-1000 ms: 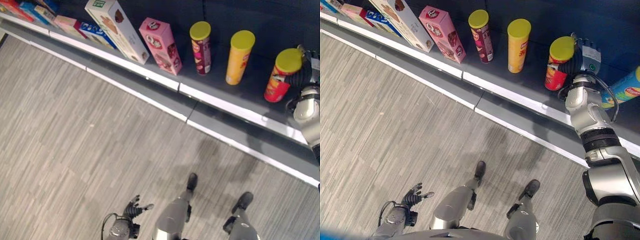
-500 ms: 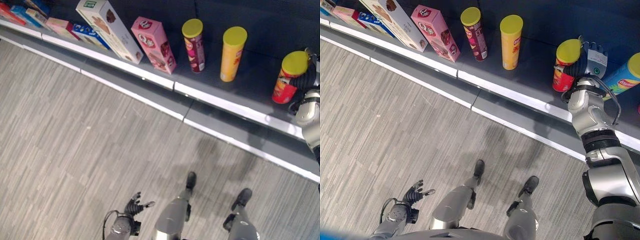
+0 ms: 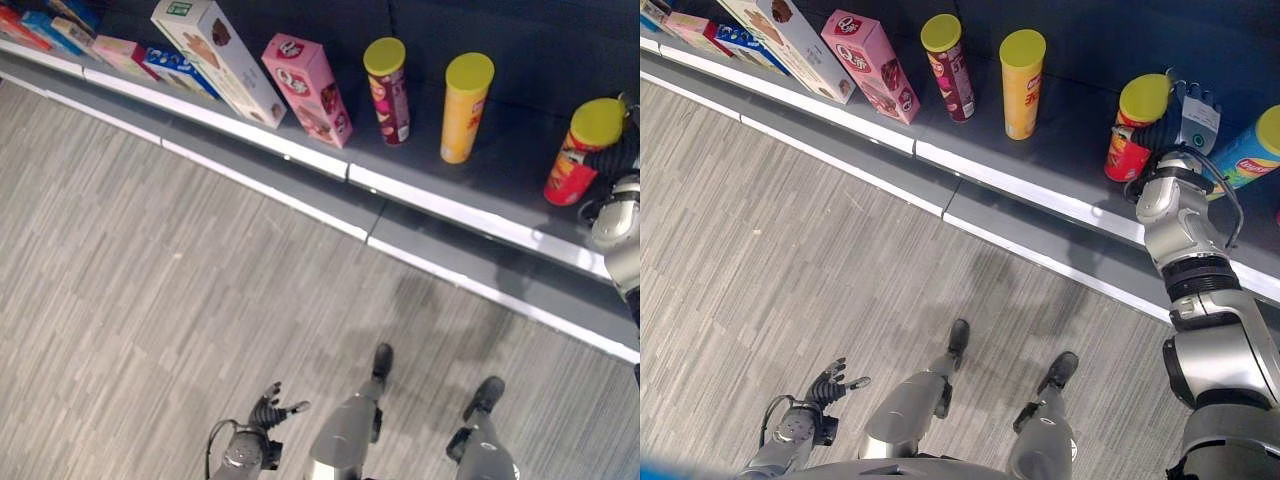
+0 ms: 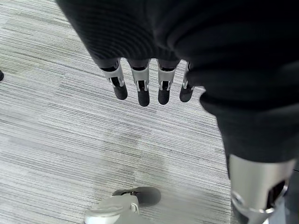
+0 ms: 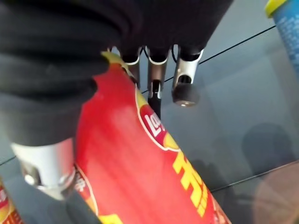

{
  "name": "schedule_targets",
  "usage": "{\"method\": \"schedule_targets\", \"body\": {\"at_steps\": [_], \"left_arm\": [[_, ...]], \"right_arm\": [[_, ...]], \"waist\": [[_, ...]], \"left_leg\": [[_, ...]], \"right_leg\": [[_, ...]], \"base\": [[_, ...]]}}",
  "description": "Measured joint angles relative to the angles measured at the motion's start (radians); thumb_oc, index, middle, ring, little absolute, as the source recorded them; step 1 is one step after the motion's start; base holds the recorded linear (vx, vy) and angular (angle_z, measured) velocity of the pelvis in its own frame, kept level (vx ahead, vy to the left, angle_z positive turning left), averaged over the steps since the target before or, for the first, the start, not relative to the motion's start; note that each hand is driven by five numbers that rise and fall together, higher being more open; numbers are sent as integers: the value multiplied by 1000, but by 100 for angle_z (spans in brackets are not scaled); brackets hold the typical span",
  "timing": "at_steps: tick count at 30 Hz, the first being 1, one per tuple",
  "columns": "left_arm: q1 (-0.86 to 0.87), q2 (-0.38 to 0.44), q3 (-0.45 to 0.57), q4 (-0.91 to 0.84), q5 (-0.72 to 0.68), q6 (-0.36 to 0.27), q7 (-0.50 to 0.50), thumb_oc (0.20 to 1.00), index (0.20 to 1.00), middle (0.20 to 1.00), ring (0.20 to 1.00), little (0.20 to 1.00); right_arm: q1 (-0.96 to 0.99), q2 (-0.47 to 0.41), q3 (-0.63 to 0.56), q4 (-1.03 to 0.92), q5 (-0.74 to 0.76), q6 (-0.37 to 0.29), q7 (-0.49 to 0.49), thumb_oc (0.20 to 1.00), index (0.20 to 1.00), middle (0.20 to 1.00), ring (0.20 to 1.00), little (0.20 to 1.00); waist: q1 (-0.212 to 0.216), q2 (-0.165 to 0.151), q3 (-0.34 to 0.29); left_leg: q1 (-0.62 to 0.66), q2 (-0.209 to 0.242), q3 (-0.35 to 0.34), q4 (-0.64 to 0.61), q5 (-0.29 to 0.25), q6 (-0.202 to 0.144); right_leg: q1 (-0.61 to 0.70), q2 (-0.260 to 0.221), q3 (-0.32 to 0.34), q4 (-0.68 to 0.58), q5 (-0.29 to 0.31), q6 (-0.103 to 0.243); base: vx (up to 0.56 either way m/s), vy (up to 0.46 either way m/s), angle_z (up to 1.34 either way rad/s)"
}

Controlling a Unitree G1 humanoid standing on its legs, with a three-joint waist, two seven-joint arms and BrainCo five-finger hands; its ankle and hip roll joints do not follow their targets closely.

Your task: Put the goods on the table back onto the shelves and tidy them up.

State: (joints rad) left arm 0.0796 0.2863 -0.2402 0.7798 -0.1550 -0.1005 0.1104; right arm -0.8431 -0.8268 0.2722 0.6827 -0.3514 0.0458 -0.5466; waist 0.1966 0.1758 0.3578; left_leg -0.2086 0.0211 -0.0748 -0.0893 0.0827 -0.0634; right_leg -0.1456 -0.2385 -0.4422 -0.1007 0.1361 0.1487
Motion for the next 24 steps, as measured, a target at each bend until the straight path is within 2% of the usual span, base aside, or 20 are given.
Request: {"method": "schedule_targets", "body": {"at_steps": [3, 17, 24], "left_arm": [[0, 0, 0, 0, 0, 0, 2, 1000, 1000, 1000, 1000, 1000], [0, 0, -10, -1, -1, -2, 6, 1000, 1000, 1000, 1000, 1000], [0, 0, -10, -1, -1, -6, 8, 1000, 1000, 1000, 1000, 1000]], "right_arm": [[-1, 24, -22, 0, 9, 1, -13, 200, 200, 200, 200, 200], [-20, 30, -22, 28, 52, 0, -21, 200, 200, 200, 200, 200], [-26, 30, -22, 41, 59, -2, -50, 200, 200, 200, 200, 200]], "waist": [[-1, 1, -1], [5, 4, -2], [5, 15, -2]], "left_leg": [[-1, 0, 1, 0, 0, 0], [-6, -1, 2, 0, 0, 0], [-9, -1, -1, 0, 0, 0]], "right_leg": [[-2, 0, 2, 0, 0, 0], [-7, -1, 2, 0, 0, 0], [-7, -1, -2, 0, 0, 0]], "base": [[0, 0, 0], [0, 0, 0], [0, 0, 0]]}}
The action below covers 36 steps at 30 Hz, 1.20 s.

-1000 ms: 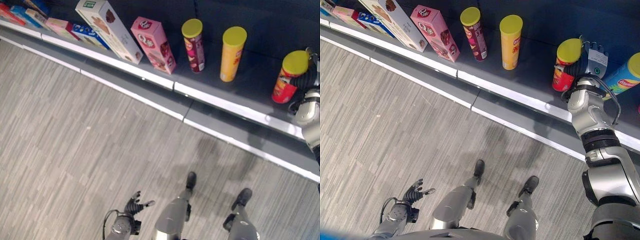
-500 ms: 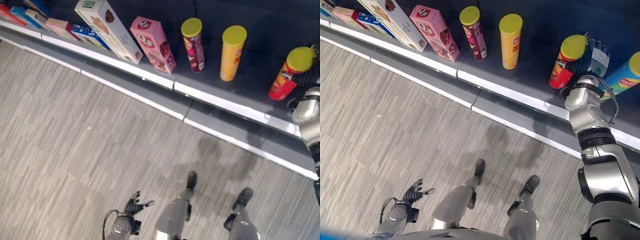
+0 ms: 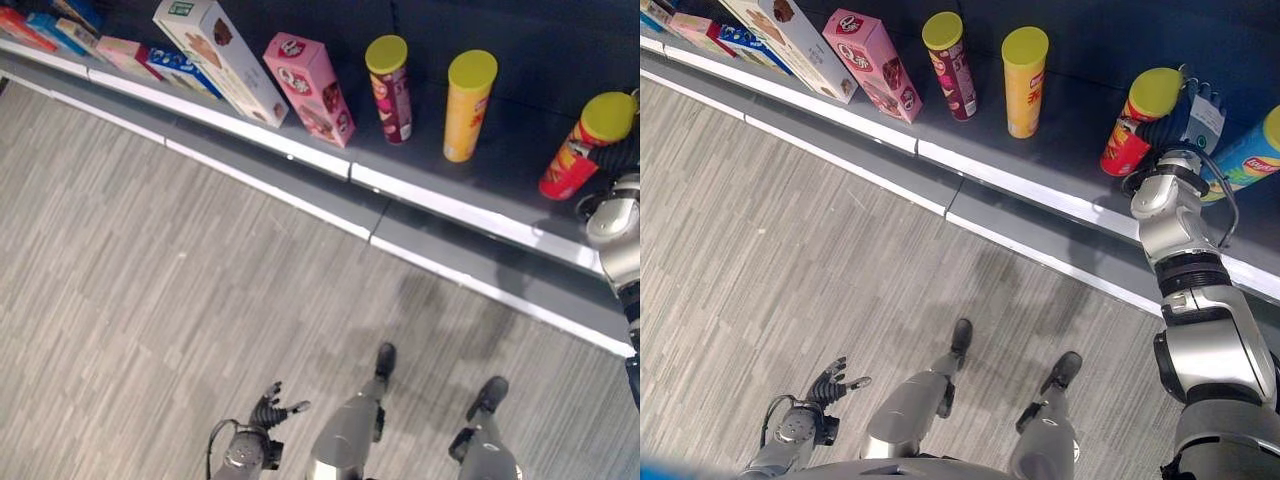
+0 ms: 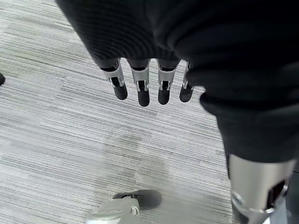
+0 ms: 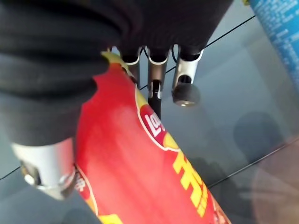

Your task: Put the goods on the table back onto the shelves and tidy them up.

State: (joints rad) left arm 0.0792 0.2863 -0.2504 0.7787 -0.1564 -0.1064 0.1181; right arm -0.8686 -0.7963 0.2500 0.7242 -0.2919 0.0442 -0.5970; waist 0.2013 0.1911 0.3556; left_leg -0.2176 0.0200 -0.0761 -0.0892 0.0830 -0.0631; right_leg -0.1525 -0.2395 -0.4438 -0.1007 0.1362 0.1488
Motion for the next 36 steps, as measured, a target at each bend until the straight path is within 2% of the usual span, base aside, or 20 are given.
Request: {"method": "schedule_targets", "body": {"at_steps": [1, 18, 22, 25, 33, 36], "left_arm": [[0, 0, 0, 0, 0, 0, 1, 1000, 1000, 1000, 1000, 1000], [-1, 0, -1, -19, -36, 1, 17, 1000, 1000, 1000, 1000, 1000], [-12, -1, -10, -19, -36, 3, 17, 1000, 1000, 1000, 1000, 1000], [-18, -3, -22, -19, -35, 9, 20, 1000, 1000, 1000, 1000, 1000], [-18, -2, -20, -19, -35, 11, 21, 1000, 1000, 1000, 1000, 1000], [-18, -1, -20, -19, -35, 10, 21, 1000, 1000, 1000, 1000, 1000]], "right_arm": [[-1, 0, 0, 1, 17, 0, -3, 1000, 1000, 1000, 1000, 1000], [-1, 42, -20, -4, 60, -4, -9, 1000, 1000, 1000, 1000, 1000], [16, 96, -58, -71, 79, -6, -20, 1000, 1000, 1000, 1000, 1000], [41, 128, -67, -115, 101, -12, -31, 1000, 1000, 1000, 1000, 1000], [51, 135, -68, -110, 118, -13, -29, 1000, 1000, 1000, 1000, 1000], [46, 134, -68, -75, 118, -17, -28, 1000, 1000, 1000, 1000, 1000]], "waist": [[0, 0, 0], [-7, 0, 0], [-9, -1, 0], [-8, -11, 3], [-9, -52, 0], [-9, -58, 0]], "left_leg": [[0, 0, 0, 0, 0, 0], [1, 0, 2, 0, 0, 0], [2, 3, 3, 1, 0, 0], [2, 4, 2, 2, 0, 0], [4, 0, 4, 4, 2, 2], [5, -3, 7, 4, 3, 4]], "right_leg": [[0, 0, 0, 0, 0, 0], [0, 0, 2, 0, 1, 0], [1, 3, 2, 0, 2, -2], [3, 4, 1, 1, 4, -3], [4, 0, 4, 0, 9, -3], [3, -3, 7, 0, 11, -2]], "base": [[0, 0, 0], [0, 0, 0], [0, 0, 0], [0, 0, 0], [-10, 13, 0], [0, 0, 0]]}}
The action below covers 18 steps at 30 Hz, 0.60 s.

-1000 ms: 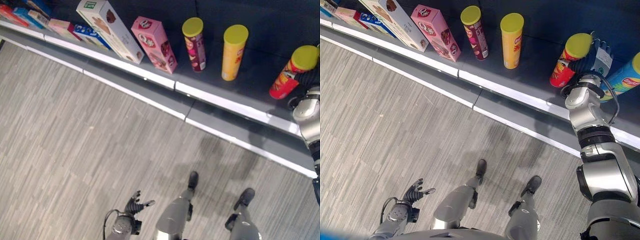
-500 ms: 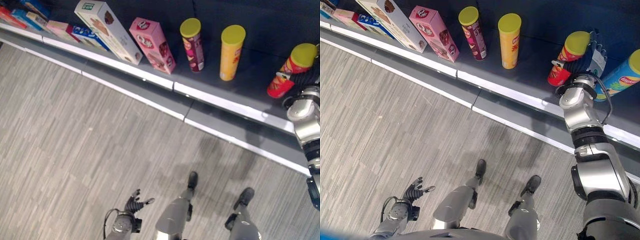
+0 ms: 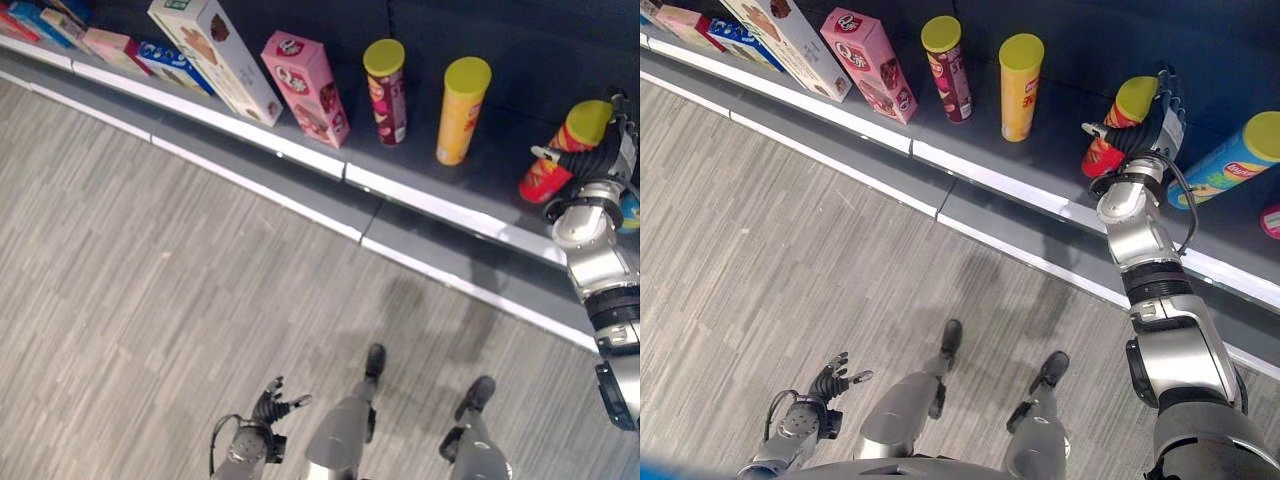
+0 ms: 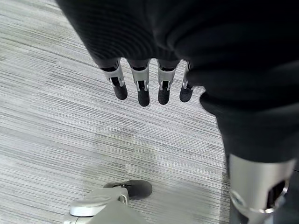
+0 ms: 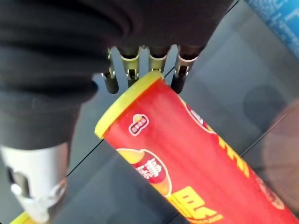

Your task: Put the goods on the table back onto the shelves and tidy them up.

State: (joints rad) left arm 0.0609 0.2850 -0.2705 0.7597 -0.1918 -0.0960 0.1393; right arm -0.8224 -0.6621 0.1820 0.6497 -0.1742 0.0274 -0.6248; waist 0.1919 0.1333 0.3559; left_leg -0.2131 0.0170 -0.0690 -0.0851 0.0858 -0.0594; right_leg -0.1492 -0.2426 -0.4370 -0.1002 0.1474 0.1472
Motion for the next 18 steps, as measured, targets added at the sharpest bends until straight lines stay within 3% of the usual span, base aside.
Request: {"method": "schedule_targets", "body": {"at_steps": [7, 10, 13, 15, 16, 18], "left_arm": [[-1, 1, 2, 1, 0, -1, 4, 1000, 1000, 1000, 1000, 1000], [0, 0, 9, 11, 1, 7, 5, 1000, 1000, 1000, 1000, 1000], [-9, 0, 44, 34, 2, 16, 4, 1000, 1000, 1000, 1000, 1000], [-17, 0, 53, 38, 5, 21, 4, 1000, 1000, 1000, 1000, 1000], [-16, 2, 97, 43, 18, 31, 3, 1000, 1000, 1000, 1000, 1000], [-24, 5, 107, 57, 20, 36, 0, 1000, 1000, 1000, 1000, 1000]], "right_arm": [[4, -32, -2, 28, -1, 5, 1, 1000, 1000, 1000, 1000, 1000], [54, -66, -25, -134, -23, 12, 0, 1000, 1000, 1000, 1000, 1000], [164, -74, -79, -310, -28, 4, 25, 1000, 1000, 1000, 1000, 1000], [231, -69, -122, -384, -34, 2, 43, 1000, 1000, 1000, 1000, 1000], [384, -41, -165, -519, -52, -23, 85, 1000, 1000, 1000, 1000, 1000], [426, -21, -172, -522, -61, -28, 119, 1000, 1000, 1000, 1000, 1000]], "waist": [[-9, -6, 1], [-27, -19, 4], [-52, -57, 2], [-53, -65, 1], [-58, -103, -3], [-93, -137, -6]], "left_leg": [[0, -5, 2, -1, 2, 3], [1, -4, 4, -1, 2, 3], [15, -1, 9, -2, 2, 3], [20, 0, 8, -3, 1, 3], [35, 1, 20, -4, 1, 2], [49, 0, 38, -5, -6, -2]], "right_leg": [[-2, -5, 3, 0, 4, 2], [-1, -4, 5, 0, 4, 2], [9, -1, 9, 0, 4, 2], [14, 1, 9, 0, 4, 2], [24, 0, 19, 0, 3, 2], [24, -1, 40, 0, 4, 2]], "base": [[0, 0, 0], [3, -2, -1], [38, 10, -3], [31, 22, -2], [24, 44, -20], [28, 67, -21]]}}
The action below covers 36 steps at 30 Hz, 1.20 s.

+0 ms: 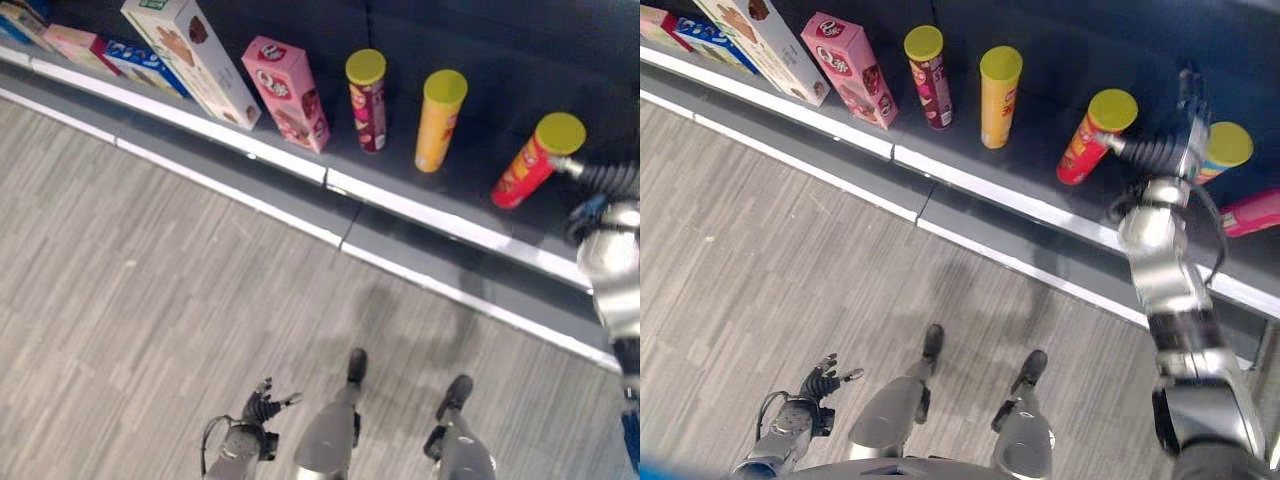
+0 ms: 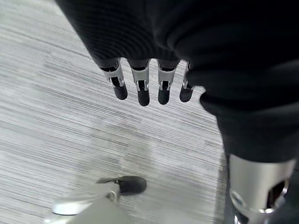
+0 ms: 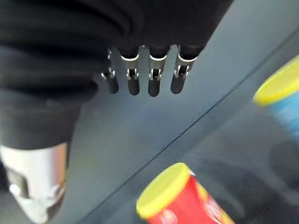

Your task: Put the goods on the table back onto the shelves and tidy them up.

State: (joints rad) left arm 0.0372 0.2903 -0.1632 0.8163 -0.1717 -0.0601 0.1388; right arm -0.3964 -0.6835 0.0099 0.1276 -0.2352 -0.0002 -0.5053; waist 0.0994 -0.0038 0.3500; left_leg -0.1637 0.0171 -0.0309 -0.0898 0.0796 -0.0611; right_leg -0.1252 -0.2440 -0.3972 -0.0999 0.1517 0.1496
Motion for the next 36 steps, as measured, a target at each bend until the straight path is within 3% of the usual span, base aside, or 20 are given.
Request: {"method": "schedule_targets", "body": {"at_steps": [4, 7, 10, 13, 15, 16, 18, 20, 22, 23, 24, 25, 26, 28, 29, 31, 32, 33, 35, 36], "left_arm": [[-4, 20, 41, 41, 27, 21, -13, 1000, 1000, 1000, 1000, 1000], [-2, 40, 64, 65, 39, 24, -40, 1000, 1000, 1000, 1000, 1000], [-16, 49, 72, 92, 43, 24, -58, 1000, 1000, 1000, 1000, 1000], [-16, 67, 77, 128, 69, 27, -79, 1000, 1000, 1000, 1000, 1000], [-7, 87, 86, 134, 80, 26, -99, 1000, 1000, 1000, 1000, 1000], [-2, 87, 93, 145, 86, 26, -106, 1000, 1000, 1000, 1000, 1000], [-6, 80, 99, 156, 102, 25, -112, 1000, 1000, 1000, 1000, 1000], [1, 78, 97, 171, 109, 24, -125, 1000, 1000, 1000, 1000, 1000], [28, 79, 90, 178, 115, 27, -138, 1000, 1000, 1000, 1000, 1000], [45, 89, 90, 175, 115, 22, -145, 1000, 1000, 1000, 1000, 1000], [51, 101, 91, 179, 114, 24, -146, 1000, 1000, 1000, 1000, 1000], [48, 107, 92, 179, 114, 27, -146, 1000, 1000, 1000, 1000, 1000], [24, 59, 94, 175, 109, 27, -146, 1000, 1000, 1000, 1000, 1000], [20, 5, 96, 168, 104, 14, -148, 1000, 1000, 1000, 1000, 1000], [20, -10, 107, 161, 99, 3, -145, 1000, 1000, 1000, 1000, 1000], [31, -30, 152, 163, 88, 7, -141, 1000, 1000, 1000, 1000, 1000], [28, -31, 173, 164, 71, 7, -140, 1000, 1000, 1000, 1000, 1000], [24, -24, 200, 164, 55, 5, -136, 1000, 1000, 1000, 1000, 1000], [33, -2, 206, 180, 29, 7, -131, 1000, 1000, 1000, 1000, 1000], [41, 0, 205, 181, 19, 8, -128, 1000, 1000, 1000, 1000, 1000]], "right_arm": [[253, 116, -42, -111, 119, -58, 148, 1000, 1000, 1000, 1000, 1000], [408, 190, -25, -119, 392, -96, 353, 1000, 1000, 1000, 1000, 1000], [508, 229, 17, -126, 584, -103, 491, 1000, 1000, 1000, 1000, 1000], [526, 224, 86, -119, 699, -92, 600, 1000, 1000, 1000, 1000, 1000], [558, 202, 96, -133, 766, -82, 687, 1000, 1000, 1000, 1000, 1000], [561, 191, 89, -133, 786, -75, 710, 1000, 1000, 1000, 1000, 1000], [576, 160, 76, -132, 797, -67, 734, 1000, 1000, 1000, 1000, 1000], [590, 114, 54, -142, 805, -61, 756, 1000, 1000, 1000, 1000, 1000], [592, 106, -11, -166, 805, -57, 778, 1000, 1000, 1000, 1000, 1000], [593, 106, -28, -166, 804, -58, 775, 1000, 1000, 1000, 1000, 1000], [594, 102, -38, -166, 803, -60, 775, 1000, 1000, 1000, 1000, 1000], [604, 98, -60, -156, 797, -60, 769, 1000, 1000, 1000, 1000, 1000], [585, 47, -132, -112, 750, -56, 729, 1000, 1000, 1000, 1000, 1000], [572, 8, -218, -72, 705, -55, 668, 1000, 1000, 1000, 1000, 1000], [570, -12, -243, -67, 692, -55, 649, 1000, 1000, 1000, 1000, 1000], [561, -41, -273, -65, 673, -56, 591, 1000, 1000, 1000, 1000, 1000], [566, -38, -283, -74, 673, -57, 576, 1000, 1000, 1000, 1000, 1000], [579, -33, -295, -90, 672, -59, 560, 1000, 1000, 1000, 1000, 1000], [584, 5, -319, -110, 665, -81, 528, 1000, 1000, 1000, 1000, 1000], [578, 9, -330, -119, 664, -89, 512, 1000, 1000, 1000, 1000, 1000]], "waist": [[-44, -76, -44], [-86, -118, -73], [-155, -125, -91], [-160, -132, -97], [-189, -127, -97], [-183, -109, -96], [-184, -89, -99], [-168, -56, -105], [-164, -64, -131], [-149, -87, -169], [-151, -103, -180], [-156, -111, -199], [-159, -35, -202], [-176, -12, -214], [-178, 7, -223], [-208, 56, -250], [-211, 58, -252], [-215, 54, -251], [-198, 8, -249], [-192, 1, -247]], "left_leg": [[41, -2, 49, 0, -15, 3], [93, -7, 122, 0, -32, 17], [129, -25, 171, -2, -52, 26], [155, -14, 243, -1, -63, 28], [187, 24, 339, 4, -60, 35], [188, 51, 368, 3, -62, 41], [207, 95, 409, -1, -59, 42], [222, 156, 455, 5, -55, 38], [238, 206, 516, 33, -37, 4], [241, 225, 537, 50, -38, 2], [255, 235, 515, 51, -44, -15], [262, 260, 521, 53, -24, -67], [260, 354, 549, 77, 1, -83], [246, 346, 552, 101, 1, -94], [250, 347, 598, 126, -6, -95], [271, 407, 627, 111, -29, -111], [274, 423, 629, 111, -26, -110], [280, 438, 627, 121, -10, -89], [283, 470, 597, 160, 73, 12], [285, 489, 583, 180, 91, 20]], "right_leg": [[13, 1, 45, 0, 1, -1], [18, -6, 120, 0, 22, 5], [12, -17, 172, 8, 30, 15], [-20, -8, 241, 34, 41, 15], [-52, 25, 245, 17, 132, 48], [-47, 40, 228, 8, 147, 94], [-62, 40, 178, 108, 86, 37], [-59, -3, 161, 230, 49, 49], [-26, -132, 134, 340, -10, 94], [-6, -184, 110, 295, 10, 66], [39, -192, 93, 255, 71, 25], [67, -172, 66, 221, 3, 84], [66, -74, 24, 191, -75, 76], [46, -47, 74, 176, -75, 50], [37, -26, 87, 164, -75, 42], [3, 39, 97, 186, -102, 23], [-10, 52, 99, 212, -112, 15], [-29, 67, 111, 258, -134, 9], [-43, 92, 128, 312, -174, -24], [-62, 97, 114, 386, -204, -30]], "base": [[11, 104, -36], [-2, 90, -64], [-13, 90, -51], [-44, 1, -87], [-59, -72, -115], [-51, -81, -77], [-59, -114, -66], [-58, -190, -79], [-10, -360, -100], [-12, -413, -99], [-56, -404, -77], [-45, -361, -78], [-80, -520, -69], [-69, -532, -86], [-1, -395, -80], [43, -524, -63], [68, -410, -51], [74, -369, -47], [66, -367, -51], [-1, -344, -38]]}}
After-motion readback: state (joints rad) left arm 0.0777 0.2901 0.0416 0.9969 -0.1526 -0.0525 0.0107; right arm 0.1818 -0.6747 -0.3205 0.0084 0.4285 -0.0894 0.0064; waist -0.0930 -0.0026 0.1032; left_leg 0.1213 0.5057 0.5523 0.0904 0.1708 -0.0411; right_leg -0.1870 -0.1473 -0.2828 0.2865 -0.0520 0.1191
